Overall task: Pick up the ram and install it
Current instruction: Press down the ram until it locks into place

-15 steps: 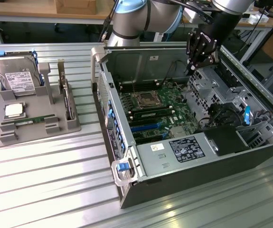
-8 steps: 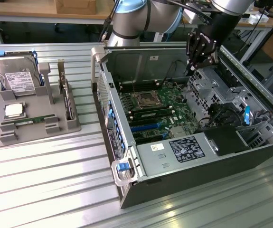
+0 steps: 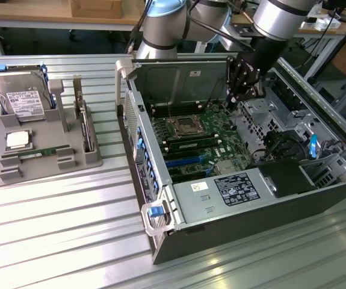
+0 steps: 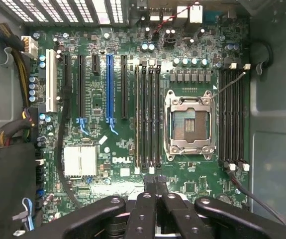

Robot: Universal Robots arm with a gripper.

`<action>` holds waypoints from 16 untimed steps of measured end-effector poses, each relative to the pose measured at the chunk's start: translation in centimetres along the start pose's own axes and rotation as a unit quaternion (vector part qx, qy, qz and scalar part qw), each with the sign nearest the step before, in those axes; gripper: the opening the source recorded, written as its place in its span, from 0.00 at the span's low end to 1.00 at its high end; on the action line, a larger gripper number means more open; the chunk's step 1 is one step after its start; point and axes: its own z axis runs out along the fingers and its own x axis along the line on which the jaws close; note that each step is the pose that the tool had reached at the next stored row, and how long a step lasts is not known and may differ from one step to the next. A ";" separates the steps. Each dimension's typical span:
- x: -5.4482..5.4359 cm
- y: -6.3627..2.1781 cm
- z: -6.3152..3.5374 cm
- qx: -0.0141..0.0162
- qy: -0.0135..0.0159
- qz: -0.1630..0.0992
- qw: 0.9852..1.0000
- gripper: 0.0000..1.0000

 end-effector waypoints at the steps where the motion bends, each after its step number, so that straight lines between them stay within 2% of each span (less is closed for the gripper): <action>1: 0.0 -0.03 0.45 0.000 0.000 0.000 1.000 0.10; 7: 0.2 -0.19 3.09 0.000 0.000 0.000 1.000 0.10; 10: 1.1 -0.28 4.34 0.000 0.000 0.000 1.000 0.10; 16: 1.4 -0.51 7.77 0.000 0.000 0.000 1.000 0.10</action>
